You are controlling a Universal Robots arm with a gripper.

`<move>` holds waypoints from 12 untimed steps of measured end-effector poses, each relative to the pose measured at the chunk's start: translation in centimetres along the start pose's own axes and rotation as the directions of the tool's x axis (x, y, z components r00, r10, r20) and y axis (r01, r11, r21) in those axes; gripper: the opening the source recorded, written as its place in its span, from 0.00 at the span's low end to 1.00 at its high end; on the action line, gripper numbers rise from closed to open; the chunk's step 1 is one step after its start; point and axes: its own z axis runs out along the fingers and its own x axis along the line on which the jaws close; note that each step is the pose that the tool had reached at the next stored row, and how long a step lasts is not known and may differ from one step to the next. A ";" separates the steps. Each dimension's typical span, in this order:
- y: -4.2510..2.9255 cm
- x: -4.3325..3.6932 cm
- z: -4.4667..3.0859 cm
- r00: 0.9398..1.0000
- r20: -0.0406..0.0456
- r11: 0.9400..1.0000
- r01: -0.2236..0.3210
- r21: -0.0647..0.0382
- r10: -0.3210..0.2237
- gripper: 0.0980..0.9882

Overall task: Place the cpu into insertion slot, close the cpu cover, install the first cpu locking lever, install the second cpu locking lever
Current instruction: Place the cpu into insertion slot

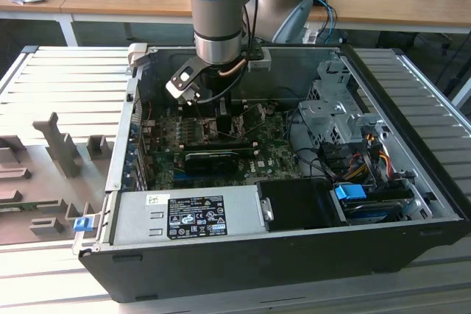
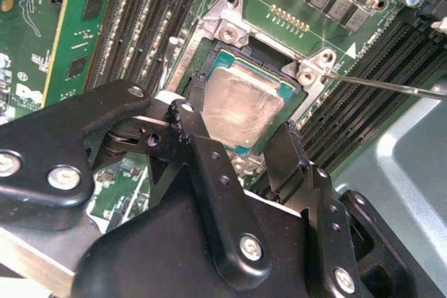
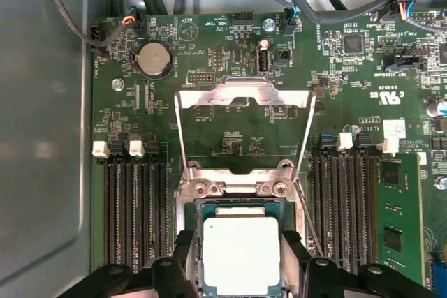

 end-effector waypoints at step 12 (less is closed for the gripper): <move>0.11 0.03 -1.33 1.000 0.006 1.000 0.000 0.002 0.000 0.01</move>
